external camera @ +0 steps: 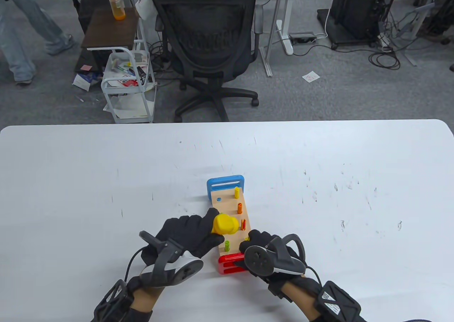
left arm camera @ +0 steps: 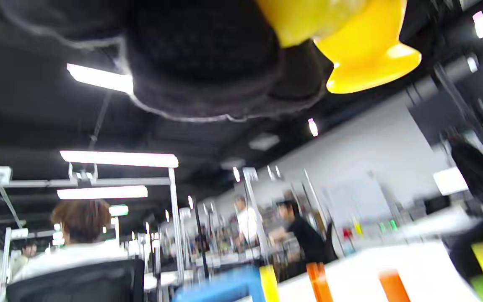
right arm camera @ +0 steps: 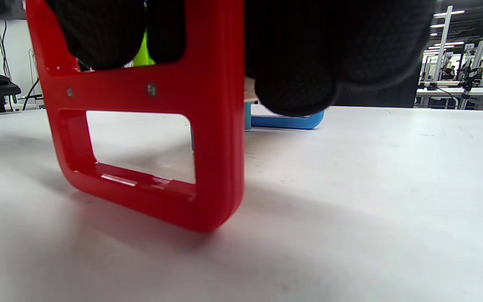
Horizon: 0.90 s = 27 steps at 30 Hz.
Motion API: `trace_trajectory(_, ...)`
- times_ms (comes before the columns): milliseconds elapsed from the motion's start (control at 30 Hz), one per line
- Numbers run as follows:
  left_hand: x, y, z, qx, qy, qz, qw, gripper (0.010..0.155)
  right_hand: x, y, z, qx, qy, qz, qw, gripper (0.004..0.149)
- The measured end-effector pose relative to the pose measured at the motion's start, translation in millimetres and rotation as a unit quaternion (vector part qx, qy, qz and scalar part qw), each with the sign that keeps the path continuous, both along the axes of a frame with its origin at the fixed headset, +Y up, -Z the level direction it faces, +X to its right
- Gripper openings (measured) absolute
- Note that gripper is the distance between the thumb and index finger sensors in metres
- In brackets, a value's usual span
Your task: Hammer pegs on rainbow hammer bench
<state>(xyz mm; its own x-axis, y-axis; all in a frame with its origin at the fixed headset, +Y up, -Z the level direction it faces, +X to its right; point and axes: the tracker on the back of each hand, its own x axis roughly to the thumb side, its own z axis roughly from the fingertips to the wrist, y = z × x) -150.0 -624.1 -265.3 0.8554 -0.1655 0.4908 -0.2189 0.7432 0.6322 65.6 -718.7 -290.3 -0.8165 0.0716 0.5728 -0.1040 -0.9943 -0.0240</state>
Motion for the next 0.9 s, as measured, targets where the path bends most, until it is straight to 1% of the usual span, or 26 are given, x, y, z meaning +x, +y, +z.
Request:
trace_trajectory(67,-4,21,9,0.035,-0.005,0.03,0.999,0.071,0,0,0,-0.001,0.001,-0.001,1.0,0.037)
trace_trajectory(133,-6,30,14,0.053,-0.005,0.046,0.998,0.071,0,0,0,-0.001,0.001,-0.001,1.0,0.037)
trace_trajectory(200,-5,20,11,0.033,-0.004,0.053,0.998,0.071,0,0,0,-0.001,0.001,-0.001,1.0,0.037)
trace_trajectory(233,-2,3,5,-0.006,-0.01,0.047,0.999,0.071,0,0,0,-0.001,0.001,-0.001,1.0,0.037)
trace_trajectory(267,1,-9,0,-0.03,-0.01,0.029,0.999,0.071,0,0,0,-0.001,0.001,-0.001,1.0,0.037)
trace_trajectory(300,9,-37,-9,-0.083,-0.003,-0.037,0.996,0.071,0,0,0,-0.001,0.001,-0.001,1.0,0.037)
trace_trajectory(333,16,-67,-17,-0.133,0.017,-0.125,0.983,0.071,0,0,0,-0.001,0.001,-0.001,1.0,0.037)
trace_trajectory(367,20,-83,-23,-0.143,0.042,-0.184,0.971,0.072,0,0,0,-0.002,0.002,0.0,1.0,0.037)
trace_trajectory(400,9,-81,-20,-0.097,0.032,-0.093,0.99,0.072,0,0,0,-0.002,0.002,-0.002,1.0,0.037)
trace_trajectory(433,8,-71,-25,-0.17,0.01,-0.087,0.982,0.071,0,0,0,-0.002,0.002,-0.001,1.0,0.037)
trace_trajectory(467,3,-58,-23,-0.139,0.014,-0.059,0.988,0.071,1,0,-1,-0.003,0.003,-0.001,1.0,0.037)
trace_trajectory(500,1,-47,-23,-0.106,0.004,-0.037,0.994,0.071,1,0,-1,-0.003,0.003,-0.002,1.0,0.037)
trace_trajectory(567,-6,-17,-19,-0.082,-0.008,0.014,0.996,0.071,0,0,-1,-0.003,0.003,-0.002,1.0,0.037)
trace_trajectory(600,-11,0,-14,-0.057,-0.014,0.043,0.997,0.071,1,0,0,-0.003,0.003,-0.002,1.0,0.037)
trace_trajectory(667,-19,25,-4,-0.01,-0.019,0.075,0.997,0.071,1,0,0,-0.003,0.003,-0.002,1.0,0.037)
trace_trajectory(733,-24,36,4,0.021,-0.023,0.091,0.995,0.071,1,0,0,-0.002,0.003,-0.002,1.0,0.037)
trace_trajectory(800,-25,30,6,0.014,-0.03,0.093,0.995,0.071,1,0,0,-0.002,0.003,-0.002,1.0,0.037)
trace_trajectory(833,-21,16,4,-0.006,-0.031,0.074,0.997,0.071,1,-1,0,-0.002,0.003,-0.002,1.0,0.037)
trace_trajectory(867,-15,-4,-1,-0.04,-0.028,0.038,0.998,0.071,1,-1,0,-0.002,0.003,-0.002,1.0,0.037)
trace_trajectory(900,-5,-36,-7,-0.091,-0.026,-0.029,0.995,0.071,1,-1,0,-0.002,0.003,-0.002,1.0,0.037)
